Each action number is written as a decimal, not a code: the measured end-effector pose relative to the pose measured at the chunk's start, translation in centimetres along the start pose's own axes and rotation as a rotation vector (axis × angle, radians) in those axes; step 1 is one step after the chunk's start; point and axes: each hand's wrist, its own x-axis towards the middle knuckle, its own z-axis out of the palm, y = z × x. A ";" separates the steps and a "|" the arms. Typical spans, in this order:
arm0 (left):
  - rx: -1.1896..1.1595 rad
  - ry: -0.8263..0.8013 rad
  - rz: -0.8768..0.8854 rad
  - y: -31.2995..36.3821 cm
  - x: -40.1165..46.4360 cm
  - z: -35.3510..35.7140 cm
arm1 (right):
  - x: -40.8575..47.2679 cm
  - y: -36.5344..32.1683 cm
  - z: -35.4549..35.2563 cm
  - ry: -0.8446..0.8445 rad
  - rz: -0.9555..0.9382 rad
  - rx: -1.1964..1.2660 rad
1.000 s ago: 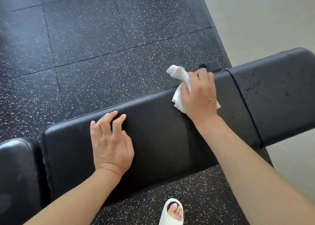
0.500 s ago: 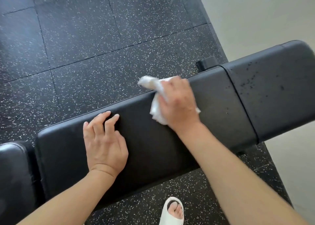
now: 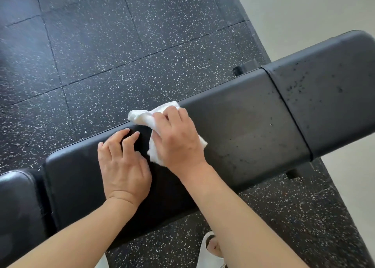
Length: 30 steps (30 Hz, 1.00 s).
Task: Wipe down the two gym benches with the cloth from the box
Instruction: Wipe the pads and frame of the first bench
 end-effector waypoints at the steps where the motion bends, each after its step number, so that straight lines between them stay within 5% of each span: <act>1: 0.001 0.010 0.002 -0.1 0.0 0.0 | -0.4 1.2 -0.7 -0.016 -0.020 0.015; 8: -0.030 0.042 0.005 -0.1 -0.2 0.2 | -6.1 13.3 -8.3 0.162 0.166 -0.136; 12: -0.031 0.045 0.005 0.1 -0.2 -0.1 | -5.6 9.4 -5.5 0.168 0.300 -0.167; 18: -0.044 0.056 -0.004 0.2 -0.1 -0.1 | -2.9 -1.3 0.4 0.004 0.161 -0.026; 24: -0.036 0.023 -0.011 0.3 -0.2 -0.4 | -5.1 2.0 -1.5 0.128 0.109 0.013; 30: -0.038 -0.018 0.016 0.4 -0.2 -0.9 | -7.4 8.4 -5.1 0.385 0.521 -0.132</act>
